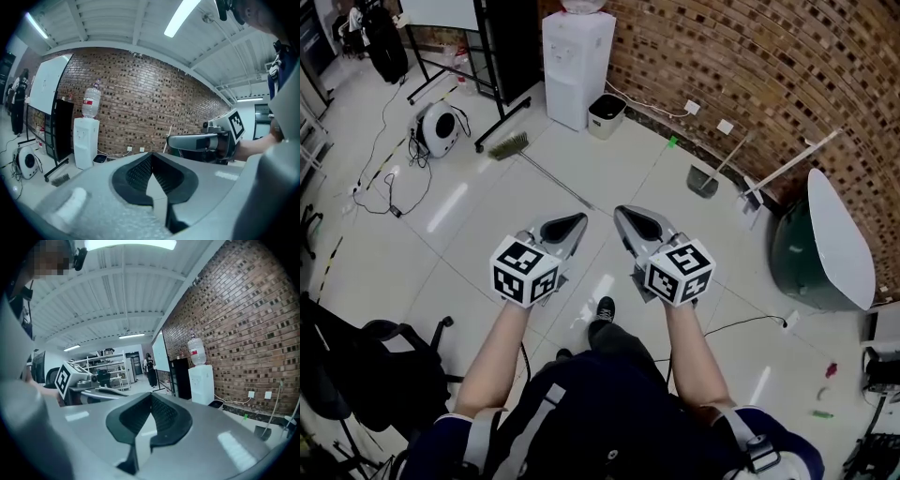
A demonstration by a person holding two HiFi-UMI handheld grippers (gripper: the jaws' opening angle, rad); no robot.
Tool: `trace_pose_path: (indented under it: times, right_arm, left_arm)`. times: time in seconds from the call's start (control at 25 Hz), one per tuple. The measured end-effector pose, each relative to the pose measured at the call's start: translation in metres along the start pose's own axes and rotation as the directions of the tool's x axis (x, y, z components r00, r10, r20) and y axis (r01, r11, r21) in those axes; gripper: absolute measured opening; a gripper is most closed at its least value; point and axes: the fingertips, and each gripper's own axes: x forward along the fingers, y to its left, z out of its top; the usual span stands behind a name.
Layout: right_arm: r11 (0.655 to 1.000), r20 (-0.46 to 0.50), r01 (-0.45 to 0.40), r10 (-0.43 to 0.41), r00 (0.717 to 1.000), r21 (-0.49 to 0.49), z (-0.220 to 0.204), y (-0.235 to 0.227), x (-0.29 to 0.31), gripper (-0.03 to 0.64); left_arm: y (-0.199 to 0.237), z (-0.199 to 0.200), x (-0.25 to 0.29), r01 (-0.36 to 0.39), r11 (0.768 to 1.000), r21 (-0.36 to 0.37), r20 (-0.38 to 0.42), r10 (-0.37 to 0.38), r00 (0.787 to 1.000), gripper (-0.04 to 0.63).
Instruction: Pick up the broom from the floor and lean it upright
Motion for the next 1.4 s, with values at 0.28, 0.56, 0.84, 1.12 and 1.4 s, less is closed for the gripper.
trace_pose_path:
  times: [0.28,0.56,0.84,1.12,1.4]
  right_arm:
    - [0.999,-0.002,-0.028,0.028,1.000,0.021,0.010,-0.080,0.031,0.005]
    - [0.998,-0.020,-0.059,0.059,0.998,0.037,0.014,-0.141,0.061,0.005]
    - [0.998,-0.042,-0.053,0.055,0.998,0.046,0.018,-0.170,0.109,0.003]
    - [0.999,-0.069,0.027,-0.025,0.997,0.039,0.021,-0.212,0.164,0.004]
    - [0.992,-0.106,0.123,-0.118,0.987,0.038,0.038,-0.250,0.231,0.005]
  left_arm:
    - [0.035,0.013,0.073,-0.030,0.999,-0.012,-0.024,0.030,0.999,0.000]
    - [0.063,0.018,0.126,-0.065,0.998,-0.002,-0.064,0.065,0.996,0.000]
    - [0.116,0.025,0.156,-0.061,0.998,-0.014,-0.076,0.060,0.995,0.000]
    - [0.178,0.031,0.206,0.021,1.000,-0.014,-0.085,-0.022,0.996,0.000]
    - [0.248,0.048,0.247,0.106,0.993,-0.046,-0.077,-0.109,0.991,0.000]
